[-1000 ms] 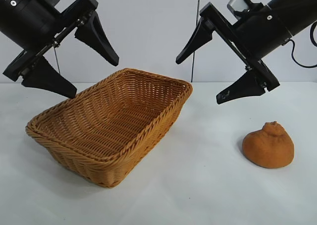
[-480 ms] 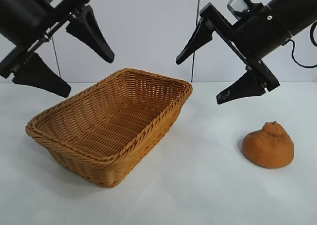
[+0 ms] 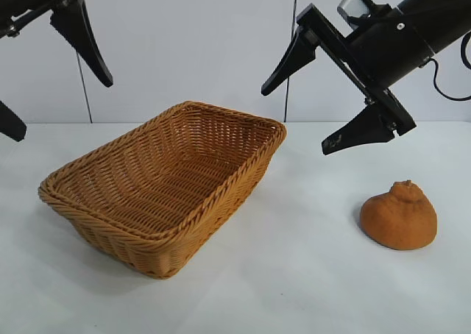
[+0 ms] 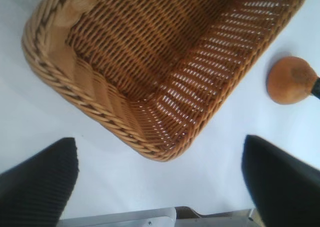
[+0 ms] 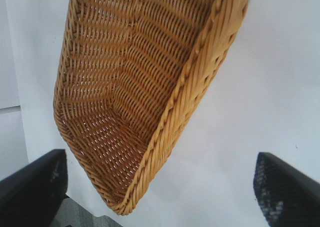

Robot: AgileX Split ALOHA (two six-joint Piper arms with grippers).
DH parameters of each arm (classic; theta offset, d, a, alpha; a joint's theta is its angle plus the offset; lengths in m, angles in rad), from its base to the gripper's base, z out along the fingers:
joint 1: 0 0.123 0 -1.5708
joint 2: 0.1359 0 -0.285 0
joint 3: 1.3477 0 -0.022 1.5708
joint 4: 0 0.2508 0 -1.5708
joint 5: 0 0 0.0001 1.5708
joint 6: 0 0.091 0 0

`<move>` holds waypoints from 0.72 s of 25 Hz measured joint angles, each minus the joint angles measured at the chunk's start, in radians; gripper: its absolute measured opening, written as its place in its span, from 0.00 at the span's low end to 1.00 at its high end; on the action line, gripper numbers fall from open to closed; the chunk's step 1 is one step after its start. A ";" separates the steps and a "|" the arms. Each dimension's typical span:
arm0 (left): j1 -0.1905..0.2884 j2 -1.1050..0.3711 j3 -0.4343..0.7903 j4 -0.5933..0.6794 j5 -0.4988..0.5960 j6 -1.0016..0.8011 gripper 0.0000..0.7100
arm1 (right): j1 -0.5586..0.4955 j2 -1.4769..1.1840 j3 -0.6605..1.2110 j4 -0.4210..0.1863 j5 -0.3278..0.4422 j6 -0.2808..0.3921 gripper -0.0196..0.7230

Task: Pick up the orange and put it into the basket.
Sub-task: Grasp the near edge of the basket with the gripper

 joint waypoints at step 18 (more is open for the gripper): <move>-0.077 0.100 0.053 0.263 -0.102 -0.677 0.89 | 0.000 0.000 0.000 0.000 -0.001 0.000 0.96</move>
